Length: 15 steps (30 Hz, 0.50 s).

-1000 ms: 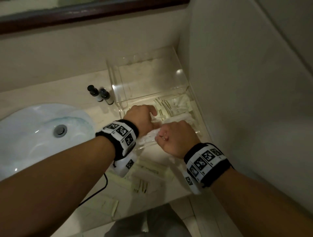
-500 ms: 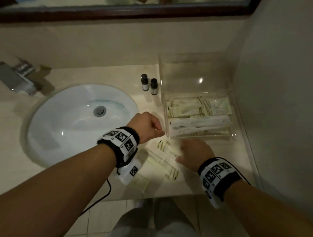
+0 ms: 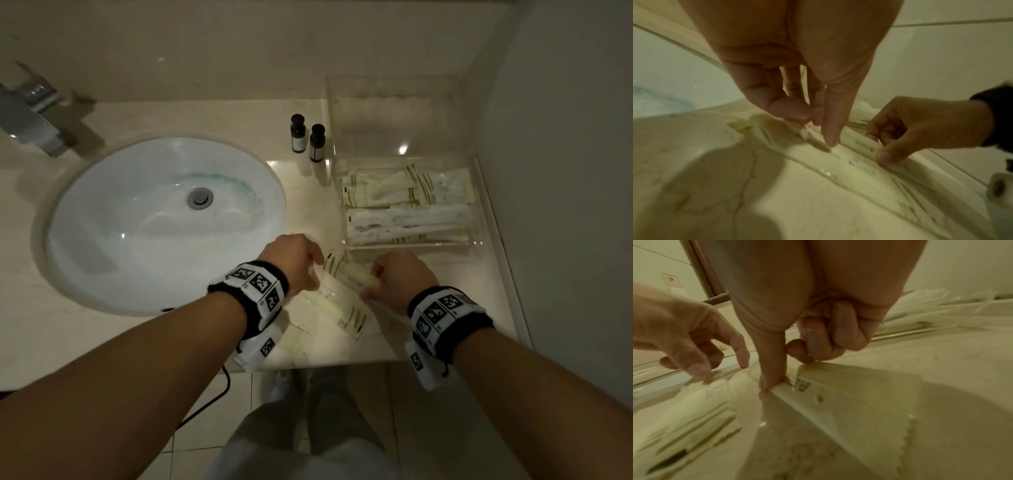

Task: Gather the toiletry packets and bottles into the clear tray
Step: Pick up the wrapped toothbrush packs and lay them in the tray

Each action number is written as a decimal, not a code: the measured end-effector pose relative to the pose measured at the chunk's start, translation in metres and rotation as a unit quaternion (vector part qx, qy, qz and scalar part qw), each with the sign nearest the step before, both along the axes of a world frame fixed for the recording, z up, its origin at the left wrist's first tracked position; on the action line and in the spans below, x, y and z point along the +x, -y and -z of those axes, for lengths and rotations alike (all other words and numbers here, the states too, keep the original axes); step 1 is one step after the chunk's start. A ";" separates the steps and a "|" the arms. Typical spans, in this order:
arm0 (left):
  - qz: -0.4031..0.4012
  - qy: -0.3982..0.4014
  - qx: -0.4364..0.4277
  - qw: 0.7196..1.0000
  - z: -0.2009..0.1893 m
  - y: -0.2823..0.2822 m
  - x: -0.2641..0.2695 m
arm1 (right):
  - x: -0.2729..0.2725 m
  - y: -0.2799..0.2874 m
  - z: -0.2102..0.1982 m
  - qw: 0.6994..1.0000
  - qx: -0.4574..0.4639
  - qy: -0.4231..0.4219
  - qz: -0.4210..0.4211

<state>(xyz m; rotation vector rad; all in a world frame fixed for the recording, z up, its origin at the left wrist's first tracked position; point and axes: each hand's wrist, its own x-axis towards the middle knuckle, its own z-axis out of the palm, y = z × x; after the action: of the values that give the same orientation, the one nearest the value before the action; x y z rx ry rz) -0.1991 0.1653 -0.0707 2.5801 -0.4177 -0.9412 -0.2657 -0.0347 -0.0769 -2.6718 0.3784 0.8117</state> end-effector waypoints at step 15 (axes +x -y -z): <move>0.083 0.032 0.079 0.993 0.002 -0.001 -0.004 | -0.003 0.004 -0.026 0.998 0.023 0.042 -0.028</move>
<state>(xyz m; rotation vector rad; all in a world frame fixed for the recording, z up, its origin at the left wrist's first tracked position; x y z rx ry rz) -0.2027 0.1662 -0.0726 2.7599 -0.6059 -0.9847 -0.2688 -0.0383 -0.0510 -2.6744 0.2632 0.7126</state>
